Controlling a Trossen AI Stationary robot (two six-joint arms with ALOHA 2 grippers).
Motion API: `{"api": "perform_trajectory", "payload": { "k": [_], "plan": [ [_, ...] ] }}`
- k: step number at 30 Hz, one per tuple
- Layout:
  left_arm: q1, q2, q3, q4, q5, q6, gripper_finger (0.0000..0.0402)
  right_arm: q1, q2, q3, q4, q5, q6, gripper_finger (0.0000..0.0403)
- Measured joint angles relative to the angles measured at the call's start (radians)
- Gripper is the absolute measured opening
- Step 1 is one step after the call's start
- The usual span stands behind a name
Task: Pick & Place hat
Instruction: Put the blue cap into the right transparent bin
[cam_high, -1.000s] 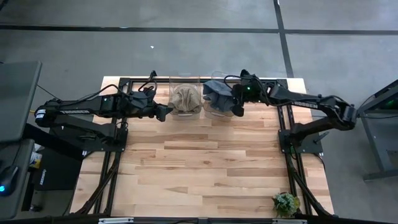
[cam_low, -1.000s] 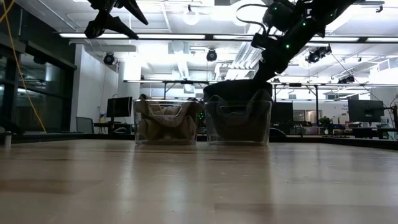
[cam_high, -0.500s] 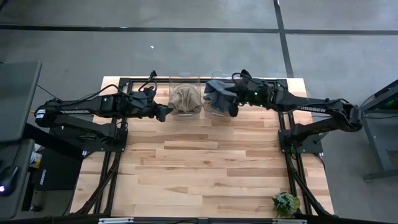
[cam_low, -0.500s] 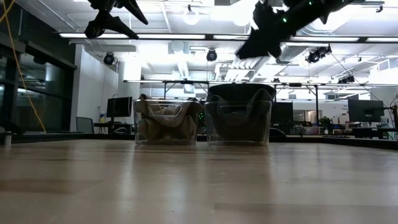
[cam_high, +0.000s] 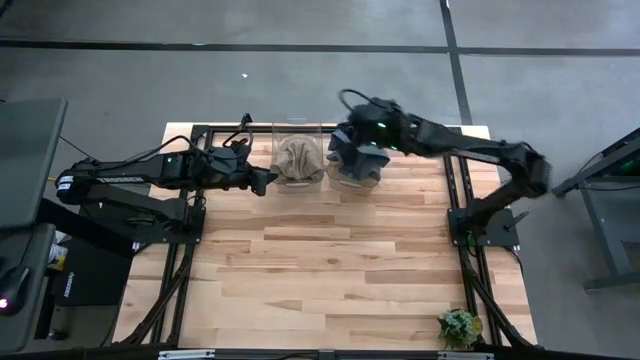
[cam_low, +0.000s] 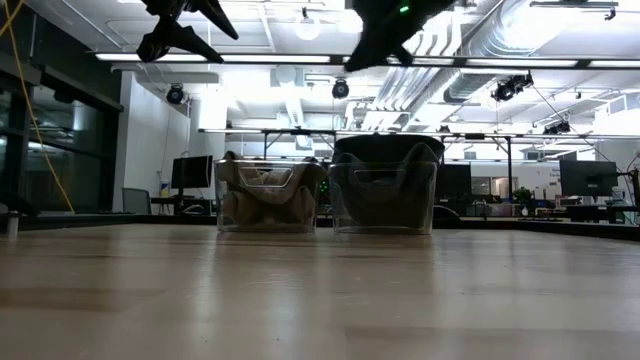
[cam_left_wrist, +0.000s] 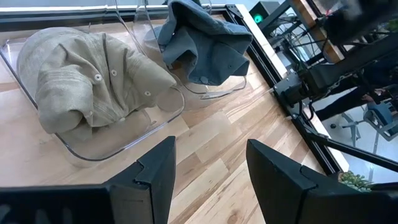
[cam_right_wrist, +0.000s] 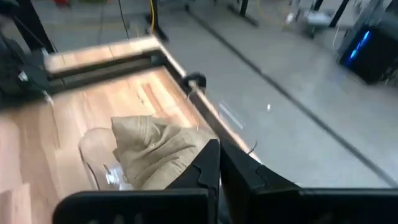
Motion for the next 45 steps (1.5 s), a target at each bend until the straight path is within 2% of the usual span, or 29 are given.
{"api": "perform_trajectory", "payload": {
  "k": [5,11,19,23,28,36,45],
  "plan": [
    [0.000,0.000,0.000,0.000,0.000,0.000,0.0177,-0.032,0.239,0.272,-0.239,-0.002,0.061,0.0001],
    [0.000,0.000,0.000,-0.003,0.020,0.000,0.0177,-0.078,0.464,0.570,-0.460,-0.107,0.177,0.0001],
    [0.000,0.000,0.000,-0.006,0.049,0.000,0.0177,-0.081,0.674,0.818,-0.721,-0.109,0.227,0.0000],
    [0.000,0.000,0.000,-0.030,0.052,0.000,0.0177,-0.087,0.727,0.859,-0.825,-0.104,0.244,0.0000],
    [0.000,0.000,0.000,-0.066,0.060,0.000,0.0177,-0.091,0.730,0.843,-0.857,-0.118,0.265,0.0000],
    [0.000,0.000,0.000,-0.078,0.079,0.000,0.0177,-0.090,0.730,0.840,-1.005,-0.118,0.266,0.0000],
    [0.000,0.000,0.000,-0.078,0.081,0.000,0.0177,-0.077,0.730,0.840,-1.017,-0.152,0.285,0.0000]
  ]
}}
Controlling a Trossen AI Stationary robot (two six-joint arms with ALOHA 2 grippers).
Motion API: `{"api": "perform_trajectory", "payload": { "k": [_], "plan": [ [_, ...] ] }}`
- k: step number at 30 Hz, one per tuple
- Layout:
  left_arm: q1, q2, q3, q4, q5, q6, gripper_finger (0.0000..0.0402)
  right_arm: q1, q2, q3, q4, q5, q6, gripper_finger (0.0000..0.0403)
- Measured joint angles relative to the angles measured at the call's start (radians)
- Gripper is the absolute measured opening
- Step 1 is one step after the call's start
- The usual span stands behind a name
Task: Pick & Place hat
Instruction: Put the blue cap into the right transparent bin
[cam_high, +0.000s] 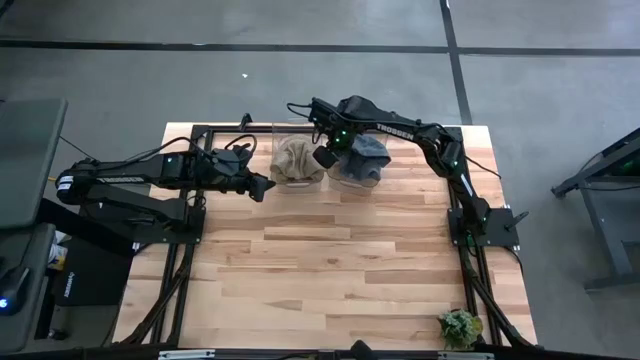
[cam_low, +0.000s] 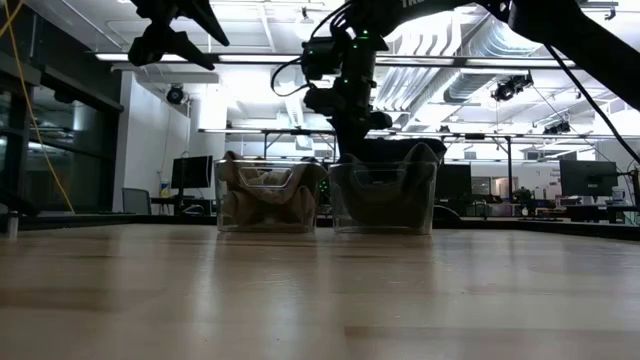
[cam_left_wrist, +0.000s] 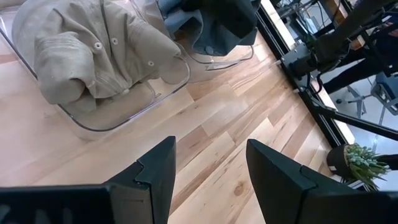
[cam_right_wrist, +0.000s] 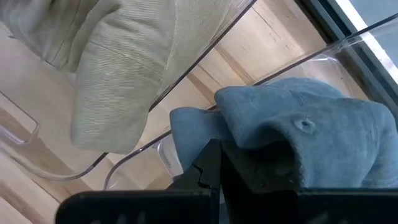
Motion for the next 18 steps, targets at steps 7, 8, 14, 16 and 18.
{"api": "perform_trajectory", "payload": {
  "k": [7,8,14,16,18],
  "plan": [
    [0.000,0.000,0.000,0.000,0.000,0.000,0.0177,0.002,0.000,0.000,-0.009,0.002,-0.001,0.0000],
    [0.000,0.000,0.000,0.000,0.000,0.000,0.0177,0.004,0.000,-0.001,-0.010,0.002,-0.002,0.0000],
    [0.000,0.000,0.000,0.001,0.000,0.000,0.0177,0.021,-0.025,0.005,0.069,-0.012,-0.019,0.0000],
    [0.000,0.000,0.000,0.000,0.000,0.000,0.0177,0.022,-0.032,0.020,0.089,-0.025,-0.020,0.0000],
    [0.000,0.000,0.000,0.001,0.001,0.000,0.0177,0.021,-0.033,0.040,0.097,-0.028,-0.021,0.0000]
  ]
}}
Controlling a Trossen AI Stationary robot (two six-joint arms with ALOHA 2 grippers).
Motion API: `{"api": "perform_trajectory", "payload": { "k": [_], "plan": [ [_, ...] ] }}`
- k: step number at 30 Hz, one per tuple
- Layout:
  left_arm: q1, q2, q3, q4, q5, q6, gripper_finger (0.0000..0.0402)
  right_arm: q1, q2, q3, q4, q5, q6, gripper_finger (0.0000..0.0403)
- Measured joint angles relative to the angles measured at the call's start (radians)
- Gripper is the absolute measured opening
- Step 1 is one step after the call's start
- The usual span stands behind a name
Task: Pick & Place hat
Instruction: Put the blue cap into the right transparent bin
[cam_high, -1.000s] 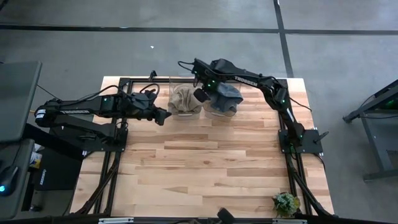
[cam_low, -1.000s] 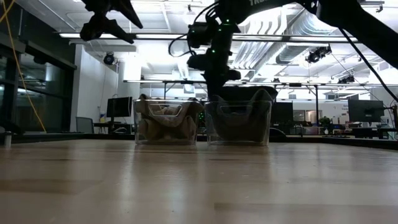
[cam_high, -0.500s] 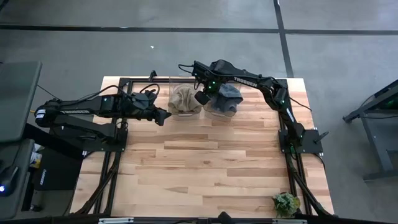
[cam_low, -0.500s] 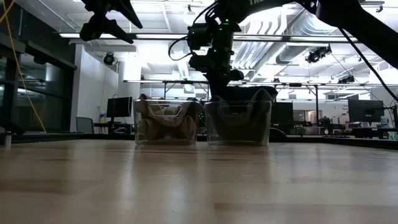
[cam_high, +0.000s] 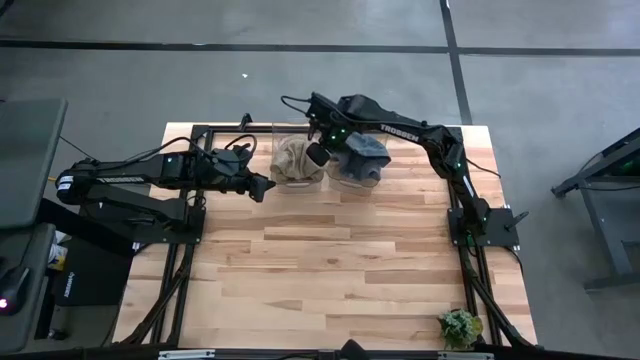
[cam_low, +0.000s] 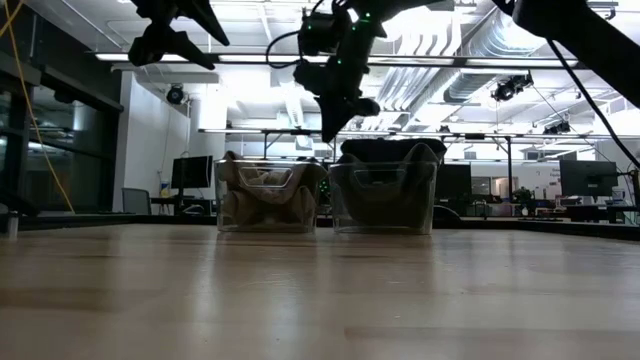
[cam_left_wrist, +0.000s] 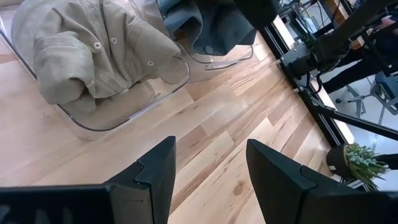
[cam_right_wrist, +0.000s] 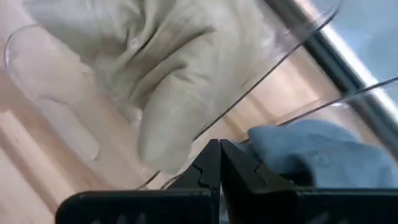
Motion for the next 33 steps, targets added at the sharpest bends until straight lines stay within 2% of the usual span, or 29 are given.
{"api": "perform_trajectory", "payload": {
  "k": [4,13,20,26,33],
  "plan": [
    [0.000,0.000,0.000,-0.001,0.000,0.000,0.0177,-0.017,0.000,0.007,0.027,0.052,-0.002,0.0000],
    [0.000,0.000,0.000,0.000,0.001,0.000,0.0177,-0.087,0.059,0.005,-0.017,0.024,-0.021,0.0000],
    [0.000,0.000,0.000,0.000,0.003,-0.004,0.0177,-0.083,0.057,0.007,-0.171,-0.012,-0.061,0.0000],
    [0.000,0.000,0.000,0.000,0.002,-0.004,0.0177,-0.057,0.055,-0.054,-0.173,0.000,-0.089,0.0000],
    [0.000,0.000,0.000,0.000,-0.005,-0.004,0.0177,-0.030,0.053,-0.194,-0.044,0.022,-0.088,0.0000]
  ]
}}
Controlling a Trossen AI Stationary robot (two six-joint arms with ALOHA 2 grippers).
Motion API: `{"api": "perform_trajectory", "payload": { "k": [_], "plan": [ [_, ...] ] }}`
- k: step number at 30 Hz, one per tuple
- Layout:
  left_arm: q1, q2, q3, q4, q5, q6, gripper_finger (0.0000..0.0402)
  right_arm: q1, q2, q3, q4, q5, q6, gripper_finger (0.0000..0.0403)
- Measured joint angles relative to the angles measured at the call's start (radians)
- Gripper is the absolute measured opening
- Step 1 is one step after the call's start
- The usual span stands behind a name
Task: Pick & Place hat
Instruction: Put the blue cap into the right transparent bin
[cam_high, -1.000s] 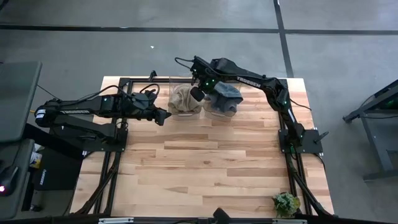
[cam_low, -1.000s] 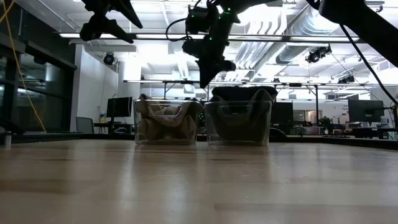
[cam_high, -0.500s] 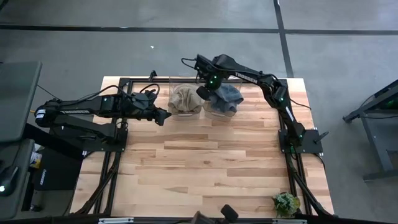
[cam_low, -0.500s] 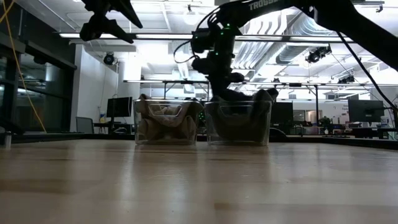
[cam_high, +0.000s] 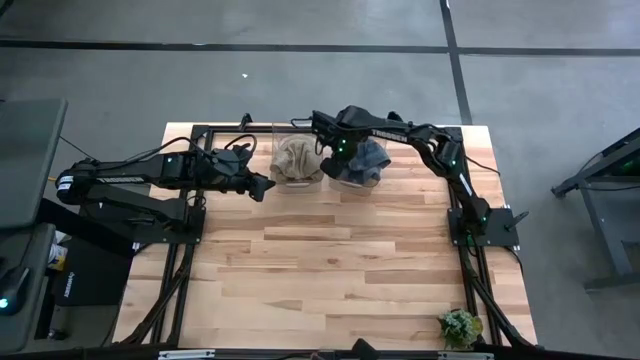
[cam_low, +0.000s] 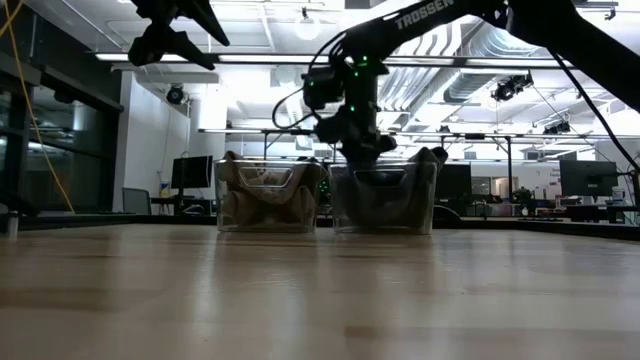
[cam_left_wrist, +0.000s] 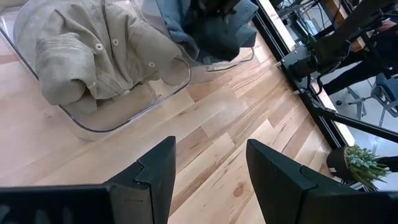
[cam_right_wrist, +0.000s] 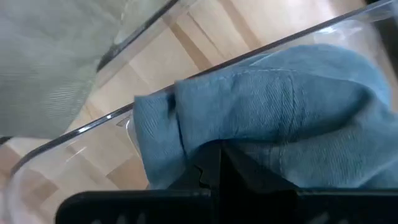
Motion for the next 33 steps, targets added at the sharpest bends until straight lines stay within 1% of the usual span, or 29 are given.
{"api": "perform_trajectory", "payload": {
  "k": [5,10,19,23,27,29,33],
  "plan": [
    [0.000,0.000,0.000,0.000,-0.001,0.000,0.0177,0.007,0.000,-0.031,0.031,-0.005,-0.021,0.0000],
    [0.000,0.000,0.000,-0.001,-0.003,0.000,0.0177,0.010,0.000,0.011,0.013,-0.003,-0.030,0.0000],
    [0.000,0.000,0.000,-0.001,-0.003,0.000,0.0177,0.010,-0.005,0.189,-0.095,0.002,-0.052,0.0000],
    [0.000,0.000,0.000,-0.001,-0.003,0.000,0.0177,0.010,-0.005,0.260,-0.190,0.046,-0.062,0.0000],
    [0.000,0.000,0.000,-0.001,-0.003,0.000,0.0177,0.006,-0.006,0.327,-0.317,0.119,-0.072,0.0000],
    [0.000,0.000,0.000,-0.001,-0.003,0.000,0.0177,0.002,-0.021,0.327,-0.327,0.139,-0.072,0.0000],
    [0.000,0.000,0.000,-0.003,-0.002,0.000,0.0177,-0.023,-0.092,0.260,-0.324,0.117,-0.061,0.0000]
  ]
}}
